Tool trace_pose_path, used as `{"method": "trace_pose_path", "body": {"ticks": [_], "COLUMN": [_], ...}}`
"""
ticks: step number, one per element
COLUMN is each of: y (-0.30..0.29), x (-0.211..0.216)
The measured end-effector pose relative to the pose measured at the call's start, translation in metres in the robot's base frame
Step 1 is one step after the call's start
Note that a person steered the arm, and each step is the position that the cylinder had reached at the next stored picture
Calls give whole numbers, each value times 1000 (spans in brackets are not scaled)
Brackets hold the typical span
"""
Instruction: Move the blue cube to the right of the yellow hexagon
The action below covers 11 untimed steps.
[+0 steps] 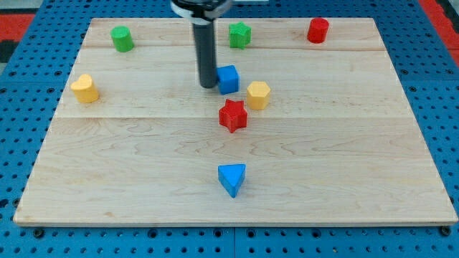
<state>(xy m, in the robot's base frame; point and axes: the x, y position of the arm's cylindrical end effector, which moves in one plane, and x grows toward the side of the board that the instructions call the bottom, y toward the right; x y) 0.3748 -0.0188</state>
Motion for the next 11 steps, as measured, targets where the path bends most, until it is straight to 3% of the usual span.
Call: {"method": "trace_pose_path", "body": {"ticks": [1,3,4,5,7,8,11], "y": [69,61,63,125,187,197,199], "x": [0,-60,-65,-58,-29,-9,-13]}}
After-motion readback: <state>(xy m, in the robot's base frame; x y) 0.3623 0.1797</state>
